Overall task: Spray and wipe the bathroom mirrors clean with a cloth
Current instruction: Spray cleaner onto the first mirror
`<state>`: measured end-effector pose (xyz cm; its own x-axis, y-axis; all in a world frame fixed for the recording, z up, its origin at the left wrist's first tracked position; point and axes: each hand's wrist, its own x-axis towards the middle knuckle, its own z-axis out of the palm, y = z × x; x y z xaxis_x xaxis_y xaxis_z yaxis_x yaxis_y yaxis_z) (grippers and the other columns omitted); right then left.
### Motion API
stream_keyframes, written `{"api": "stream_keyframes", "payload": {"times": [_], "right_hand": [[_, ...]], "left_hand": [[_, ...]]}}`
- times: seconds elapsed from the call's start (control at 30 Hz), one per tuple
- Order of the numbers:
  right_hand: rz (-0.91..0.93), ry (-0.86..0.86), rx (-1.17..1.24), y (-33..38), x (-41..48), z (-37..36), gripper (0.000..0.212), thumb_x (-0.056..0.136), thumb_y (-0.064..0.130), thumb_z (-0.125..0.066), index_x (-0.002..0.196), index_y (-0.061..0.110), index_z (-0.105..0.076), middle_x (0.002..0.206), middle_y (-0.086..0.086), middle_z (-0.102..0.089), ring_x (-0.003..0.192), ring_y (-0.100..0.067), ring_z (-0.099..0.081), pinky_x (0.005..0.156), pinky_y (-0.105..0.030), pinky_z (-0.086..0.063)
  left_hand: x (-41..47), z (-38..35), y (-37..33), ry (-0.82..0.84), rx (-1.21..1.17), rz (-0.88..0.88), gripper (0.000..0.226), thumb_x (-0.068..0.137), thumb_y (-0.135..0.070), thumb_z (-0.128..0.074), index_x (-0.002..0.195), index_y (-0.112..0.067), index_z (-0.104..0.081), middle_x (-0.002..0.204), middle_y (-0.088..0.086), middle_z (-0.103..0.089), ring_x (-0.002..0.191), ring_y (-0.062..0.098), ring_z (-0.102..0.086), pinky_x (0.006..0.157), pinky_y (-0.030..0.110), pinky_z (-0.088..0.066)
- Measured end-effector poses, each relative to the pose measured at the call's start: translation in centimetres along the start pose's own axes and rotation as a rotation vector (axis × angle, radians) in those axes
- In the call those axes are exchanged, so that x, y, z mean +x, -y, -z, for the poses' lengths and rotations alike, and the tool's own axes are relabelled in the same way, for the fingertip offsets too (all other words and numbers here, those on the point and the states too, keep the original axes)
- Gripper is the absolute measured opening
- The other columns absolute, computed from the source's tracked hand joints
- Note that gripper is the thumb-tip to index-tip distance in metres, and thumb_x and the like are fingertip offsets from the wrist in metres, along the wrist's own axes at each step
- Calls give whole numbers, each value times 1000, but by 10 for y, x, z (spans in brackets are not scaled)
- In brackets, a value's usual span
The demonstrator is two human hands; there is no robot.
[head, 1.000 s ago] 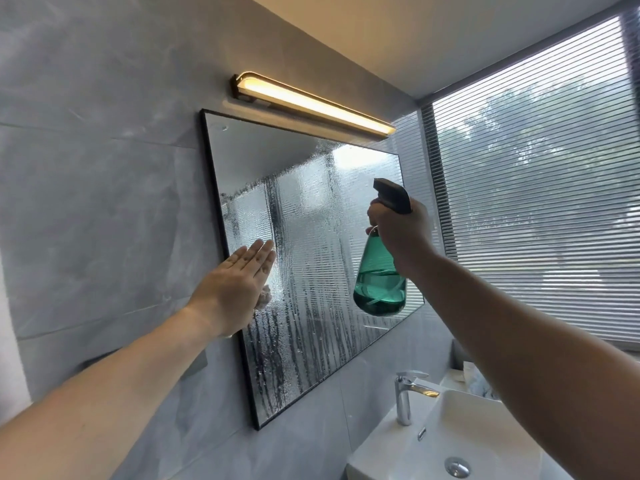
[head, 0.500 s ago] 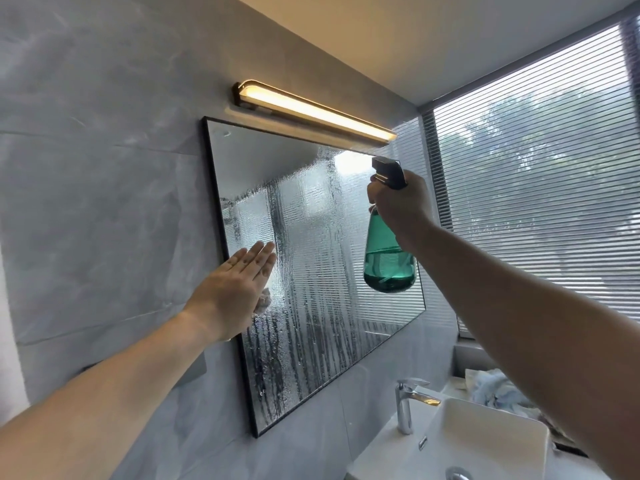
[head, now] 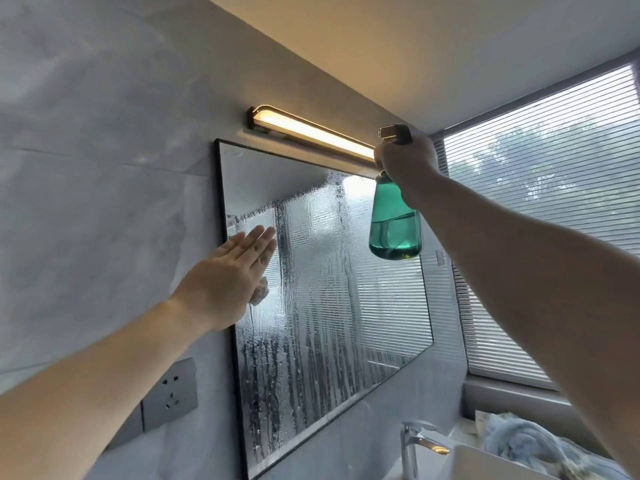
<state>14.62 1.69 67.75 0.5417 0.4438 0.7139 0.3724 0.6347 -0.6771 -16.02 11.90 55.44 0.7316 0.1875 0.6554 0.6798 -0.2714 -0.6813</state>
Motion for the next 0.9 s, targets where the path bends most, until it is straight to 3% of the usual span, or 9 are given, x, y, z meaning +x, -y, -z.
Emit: {"api": "stream_keyframes", "payload": {"times": [0.1,0.2,0.27,0.37,0.43,0.53,0.63,0.8,0.9], "right_hand": [[-6,-17,-6,4,12,-8,12,79,5,-65,78,16,-69,80,-3,-72,77,-24,-74,74,-43,-66],[0,8,-6,5,16,-11,12,83,5,-64,78,15,-66,74,3,-64,64,-11,-60,54,-23,-53],[-6,3,-17,2,20,-13,10,82,5,-64,81,14,-68,79,-1,-69,66,-12,-60,58,-26,-55],[-13,-23,5,-4,22,-15,12,77,6,-64,84,10,-74,91,-12,-78,73,-20,-67,79,-45,-63],[-3,-34,8,-9,23,-15,12,78,7,-64,84,8,-75,87,-11,-77,72,-22,-68,82,-51,-62],[37,-33,-35,-16,28,-13,17,79,10,-62,90,8,-75,78,-6,-71,69,-22,-67,79,-52,-62],[63,-43,-90,-22,35,-11,18,77,11,-59,87,14,-73,73,-3,-67,69,-22,-64,62,-42,-58],[4,-70,-135,-26,52,-6,11,79,13,-59,80,17,-70,75,-1,-71,74,-24,-72,74,-46,-63],[-8,-99,-191,-23,63,-4,16,79,23,-57,84,17,-71,76,-1,-71,78,-24,-74,73,-44,-63]], "left_hand": [[4,3,8,-10,25,23,70,94,-20,-44,158,-1,-24,168,14,-16,156,27,-15,124,36,-4],[6,3,12,13,35,42,80,92,-18,-64,158,0,-24,169,14,-15,157,27,-15,125,38,-7],[6,2,14,19,45,48,82,92,-20,-67,158,-1,-24,169,14,-15,157,27,-14,124,39,-9],[6,-1,14,21,64,52,82,90,-16,-67,158,-1,-24,169,14,-15,157,27,-14,124,40,-12],[6,0,14,23,74,55,82,90,-16,-67,158,-1,-24,169,14,-14,157,27,-14,124,40,-12],[7,-1,15,14,82,51,79,94,-18,-62,159,-2,-21,169,13,-11,157,27,-11,124,41,-13],[9,-1,16,4,84,43,74,96,-18,-50,160,-4,-15,170,12,-6,158,26,-7,125,41,-11],[18,1,24,-11,77,24,72,95,-16,-49,159,-2,-20,169,14,-12,157,28,-13,124,41,-13],[25,3,30,-16,77,14,75,94,-14,-55,159,-2,-21,169,15,-11,157,28,-12,123,42,-13]]}}
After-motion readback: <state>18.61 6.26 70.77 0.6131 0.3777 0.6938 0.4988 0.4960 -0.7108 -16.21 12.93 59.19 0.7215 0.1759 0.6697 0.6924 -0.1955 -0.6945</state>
